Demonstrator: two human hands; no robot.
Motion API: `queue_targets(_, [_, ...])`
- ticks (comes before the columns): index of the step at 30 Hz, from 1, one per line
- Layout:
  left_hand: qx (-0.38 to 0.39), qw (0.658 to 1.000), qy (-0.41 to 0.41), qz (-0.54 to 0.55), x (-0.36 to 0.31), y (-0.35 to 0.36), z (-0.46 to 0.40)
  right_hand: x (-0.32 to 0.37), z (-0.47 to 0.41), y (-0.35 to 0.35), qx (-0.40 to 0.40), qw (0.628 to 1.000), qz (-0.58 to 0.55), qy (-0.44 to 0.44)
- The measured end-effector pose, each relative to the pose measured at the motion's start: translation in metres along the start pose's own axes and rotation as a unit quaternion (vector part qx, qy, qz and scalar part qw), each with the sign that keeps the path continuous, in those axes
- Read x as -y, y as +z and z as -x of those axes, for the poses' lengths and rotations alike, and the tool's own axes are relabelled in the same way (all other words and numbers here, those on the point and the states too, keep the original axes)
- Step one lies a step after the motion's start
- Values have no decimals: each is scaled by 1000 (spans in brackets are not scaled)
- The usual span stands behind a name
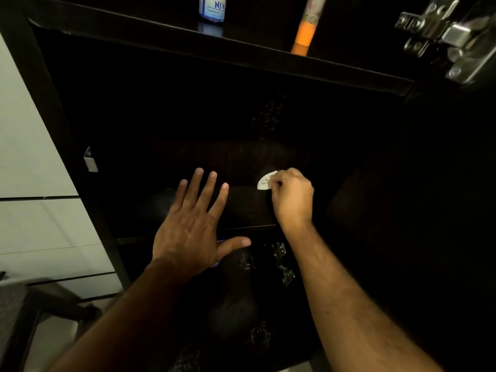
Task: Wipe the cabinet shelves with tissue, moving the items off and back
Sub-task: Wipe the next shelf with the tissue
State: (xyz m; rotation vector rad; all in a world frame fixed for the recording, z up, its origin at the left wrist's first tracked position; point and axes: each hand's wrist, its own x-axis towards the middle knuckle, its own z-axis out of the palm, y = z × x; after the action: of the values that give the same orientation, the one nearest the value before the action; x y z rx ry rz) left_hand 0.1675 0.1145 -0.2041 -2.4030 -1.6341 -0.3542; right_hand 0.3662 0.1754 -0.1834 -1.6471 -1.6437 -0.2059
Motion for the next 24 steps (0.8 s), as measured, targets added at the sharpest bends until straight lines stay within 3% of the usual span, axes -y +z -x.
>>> queue_targets(3, [3, 1000, -1, 3, -1, 0, 0, 5, -7, -9, 13, 999, 5, 37])
queue_targets(8, [1, 1000, 0, 3, 1, 0, 1, 51, -70, -65, -201, 973, -59, 93])
queue_targets(11, [2, 1000, 0, 3, 1, 0, 1, 72, -91, -76, -267, 943, -153, 129])
queue_targets(13, [2, 1000, -4, -1, 0, 0, 1, 76, -84, -67, -279, 950, -113, 80])
queue_targets(16, [0, 1000, -4, -3, 1, 2, 1, 63, -69, -48, -265, 963, -51, -19])
queue_targets(19, [-5, 1000, -5, -2, 1, 3, 0, 39, -52, -30, -240, 966, -62, -72])
queue_targets(21, [-2, 1000, -5, 0, -1, 3, 1, 20, -32, -19, -174, 979, -71, -75])
queue_targets(24, [-2, 1000, -13, 8, -1, 2, 0, 3, -3, -4, 2, 1000, -4, -22])
